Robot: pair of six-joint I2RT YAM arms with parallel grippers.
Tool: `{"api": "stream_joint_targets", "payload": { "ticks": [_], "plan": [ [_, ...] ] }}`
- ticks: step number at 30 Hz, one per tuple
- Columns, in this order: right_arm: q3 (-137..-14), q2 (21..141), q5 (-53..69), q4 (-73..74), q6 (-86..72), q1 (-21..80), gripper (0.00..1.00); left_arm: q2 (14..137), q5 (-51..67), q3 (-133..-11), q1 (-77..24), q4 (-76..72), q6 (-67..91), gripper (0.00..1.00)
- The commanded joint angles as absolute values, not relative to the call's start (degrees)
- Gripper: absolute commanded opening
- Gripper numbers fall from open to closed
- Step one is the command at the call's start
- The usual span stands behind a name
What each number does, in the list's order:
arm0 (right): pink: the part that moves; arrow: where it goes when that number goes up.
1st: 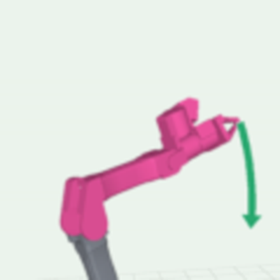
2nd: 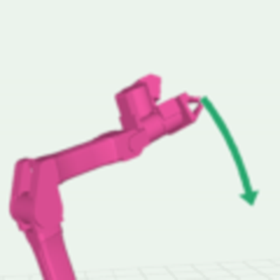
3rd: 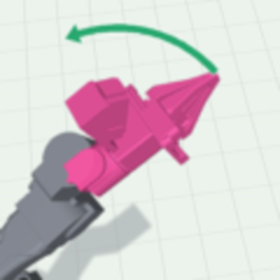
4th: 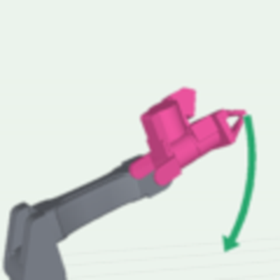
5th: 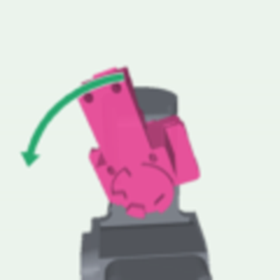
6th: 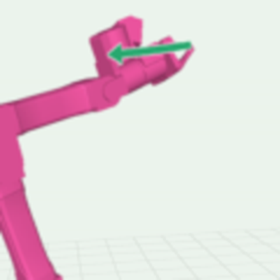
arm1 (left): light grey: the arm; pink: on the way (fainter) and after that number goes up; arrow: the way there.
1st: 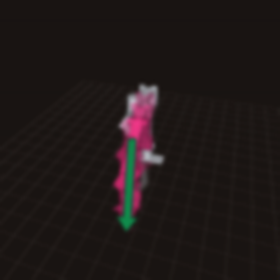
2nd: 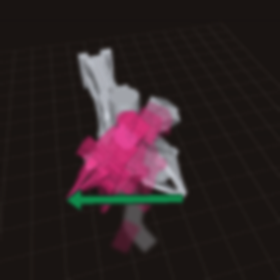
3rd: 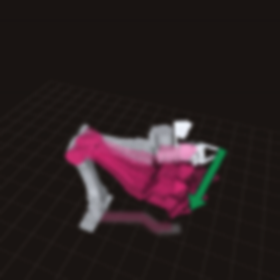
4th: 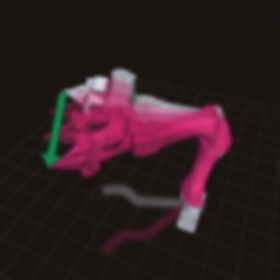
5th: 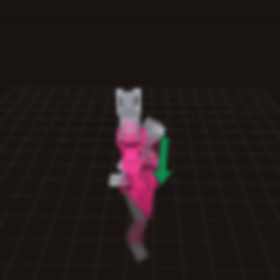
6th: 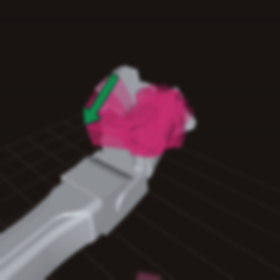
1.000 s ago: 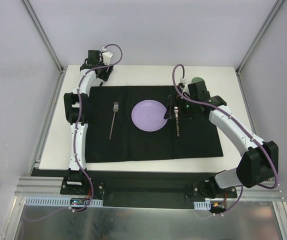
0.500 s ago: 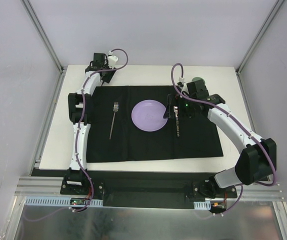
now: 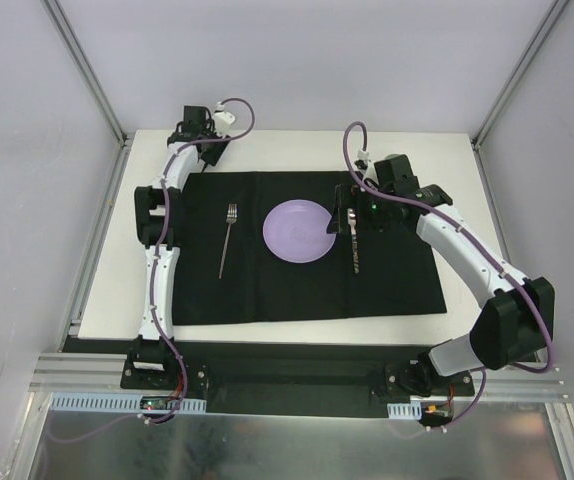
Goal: Set the dinner table for one person
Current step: Pick up the knife at the center of the board.
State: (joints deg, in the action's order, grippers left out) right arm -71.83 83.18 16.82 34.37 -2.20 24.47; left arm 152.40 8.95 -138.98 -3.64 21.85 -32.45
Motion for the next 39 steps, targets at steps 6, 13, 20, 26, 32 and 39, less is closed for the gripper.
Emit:
{"api": "stream_joint_targets", "payload": {
  "ticks": [6, 13, 20, 26, 32, 39],
  "plan": [
    [-75.41, 84.55, 17.75, 35.60, -1.23, 24.52, 0.96, 151.96, 16.35, -143.79, 1.41, 24.08, -26.02, 0.48],
    [-75.50, 84.38, 17.49, 35.42, -1.67, 24.52, 0.96, 152.14, 17.14, -144.14, 1.32, 24.96, -26.63, 0.44],
    [-75.67, 84.46, 17.49, 35.51, -1.84, 24.61, 0.96, 151.26, 18.63, -142.38, 1.06, 25.05, -27.95, 0.45],
    [-76.02, 84.46, 17.49, 35.60, -1.76, 24.70, 0.96, 150.91, 19.95, -142.12, 0.97, 26.10, -27.51, 0.47],
    [-76.29, 84.29, 17.40, 36.12, -1.67, 24.61, 0.96, 150.91, 19.16, -142.38, 0.97, 26.72, -26.46, 0.48],
    [-76.20, 83.67, 17.31, 36.30, -2.02, 24.61, 0.96, 151.44, 18.11, -143.35, 0.97, 27.42, -25.49, 0.51]
  ]
}}
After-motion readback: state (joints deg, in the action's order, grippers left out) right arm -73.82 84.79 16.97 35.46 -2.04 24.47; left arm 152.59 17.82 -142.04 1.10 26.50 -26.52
